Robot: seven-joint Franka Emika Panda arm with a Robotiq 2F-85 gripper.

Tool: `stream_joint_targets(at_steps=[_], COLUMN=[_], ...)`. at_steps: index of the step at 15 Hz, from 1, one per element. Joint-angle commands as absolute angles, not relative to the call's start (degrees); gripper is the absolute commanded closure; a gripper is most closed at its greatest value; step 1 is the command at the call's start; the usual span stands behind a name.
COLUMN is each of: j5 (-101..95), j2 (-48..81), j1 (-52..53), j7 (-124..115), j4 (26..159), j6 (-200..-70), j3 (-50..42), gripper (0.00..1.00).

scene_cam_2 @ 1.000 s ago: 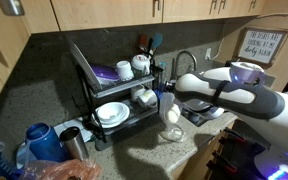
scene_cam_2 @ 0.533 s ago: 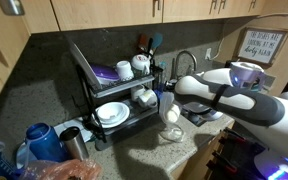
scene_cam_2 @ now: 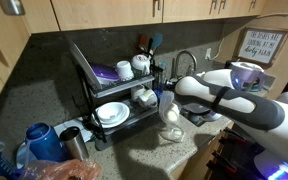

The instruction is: Transfer the contents in the rectangular bowl to the circular one

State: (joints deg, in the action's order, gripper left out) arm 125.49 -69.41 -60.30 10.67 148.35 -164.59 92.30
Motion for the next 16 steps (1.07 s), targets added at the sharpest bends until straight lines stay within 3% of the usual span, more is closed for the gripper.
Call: stream_joint_targets(at_steps=[1,16], j5=[127.7,126.8], j2=[-71.3,-76.0], j1=[-59.9,-56.5], j7=[10.7,5.9], j4=[148.5,149.6], j6=[-164.9,-164.0], j3=[92.1,92.7], gripper=[0.99,0.99])
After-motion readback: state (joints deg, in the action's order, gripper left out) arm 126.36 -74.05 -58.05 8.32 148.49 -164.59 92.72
